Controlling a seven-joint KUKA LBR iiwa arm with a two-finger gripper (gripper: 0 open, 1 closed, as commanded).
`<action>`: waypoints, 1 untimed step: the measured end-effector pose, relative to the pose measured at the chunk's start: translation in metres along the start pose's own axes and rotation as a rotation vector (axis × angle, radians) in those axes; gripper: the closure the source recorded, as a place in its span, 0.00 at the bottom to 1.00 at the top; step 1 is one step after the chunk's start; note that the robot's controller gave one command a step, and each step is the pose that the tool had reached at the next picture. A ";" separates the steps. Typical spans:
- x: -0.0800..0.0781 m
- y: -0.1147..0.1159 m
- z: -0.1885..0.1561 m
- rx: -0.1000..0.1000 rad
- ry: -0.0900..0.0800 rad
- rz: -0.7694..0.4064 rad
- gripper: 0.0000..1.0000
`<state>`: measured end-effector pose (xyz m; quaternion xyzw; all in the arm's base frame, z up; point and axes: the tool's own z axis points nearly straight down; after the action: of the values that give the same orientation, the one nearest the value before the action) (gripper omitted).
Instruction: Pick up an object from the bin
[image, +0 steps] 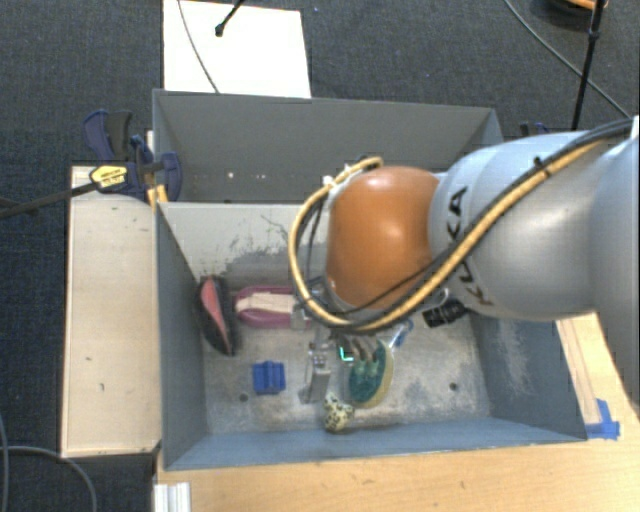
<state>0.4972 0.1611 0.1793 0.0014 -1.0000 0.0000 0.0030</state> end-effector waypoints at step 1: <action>-0.002 0.013 0.114 0.001 0.000 0.112 0.00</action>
Offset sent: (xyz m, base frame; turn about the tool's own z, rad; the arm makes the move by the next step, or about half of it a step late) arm 0.0028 0.0125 -0.1093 0.1131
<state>0.4985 0.1737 0.0657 -0.0546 -0.9985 0.0005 0.0028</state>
